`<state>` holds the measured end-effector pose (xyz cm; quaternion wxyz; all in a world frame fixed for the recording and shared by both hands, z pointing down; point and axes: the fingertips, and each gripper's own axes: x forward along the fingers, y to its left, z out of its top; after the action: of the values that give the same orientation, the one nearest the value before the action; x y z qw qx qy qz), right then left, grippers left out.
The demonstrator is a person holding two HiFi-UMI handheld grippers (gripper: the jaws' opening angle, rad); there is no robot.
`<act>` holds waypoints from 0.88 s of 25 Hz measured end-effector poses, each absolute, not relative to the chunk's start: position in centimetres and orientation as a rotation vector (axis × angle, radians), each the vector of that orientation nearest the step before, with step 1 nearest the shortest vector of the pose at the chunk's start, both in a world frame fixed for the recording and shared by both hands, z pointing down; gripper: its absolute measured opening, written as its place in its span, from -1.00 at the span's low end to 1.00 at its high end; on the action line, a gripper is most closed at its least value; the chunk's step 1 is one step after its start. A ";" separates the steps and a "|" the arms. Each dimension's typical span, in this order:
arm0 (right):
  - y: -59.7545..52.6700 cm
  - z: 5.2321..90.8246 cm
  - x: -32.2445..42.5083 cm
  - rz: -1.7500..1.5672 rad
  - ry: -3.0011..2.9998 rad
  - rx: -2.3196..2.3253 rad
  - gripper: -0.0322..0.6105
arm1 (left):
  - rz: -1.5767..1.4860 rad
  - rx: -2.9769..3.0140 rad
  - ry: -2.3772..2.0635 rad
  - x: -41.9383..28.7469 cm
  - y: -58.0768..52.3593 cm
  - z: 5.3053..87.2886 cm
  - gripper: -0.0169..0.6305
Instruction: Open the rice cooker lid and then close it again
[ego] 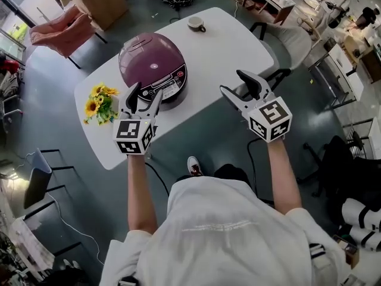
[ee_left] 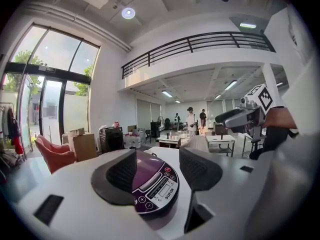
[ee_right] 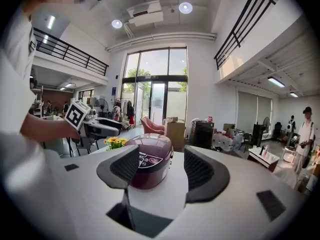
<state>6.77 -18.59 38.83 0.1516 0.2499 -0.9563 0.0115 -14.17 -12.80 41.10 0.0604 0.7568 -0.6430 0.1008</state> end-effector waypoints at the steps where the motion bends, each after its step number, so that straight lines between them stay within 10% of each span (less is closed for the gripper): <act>1: -19.1 39.0 6.3 0.031 -2.738 0.702 -0.05 | 0.314 2.283 -1.950 -14.3 -13.1 41.1 -0.08; 22: -24.5 42.9 -2.6 0.105 -2.785 0.045 -0.22 | 0.691 1.994 -1.932 -12.6 -15.5 45.4 -0.08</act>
<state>-2.62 -24.49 42.89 0.1764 0.0157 -0.9835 0.0372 -12.63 -15.48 45.43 0.1398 0.6902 -0.6686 0.2390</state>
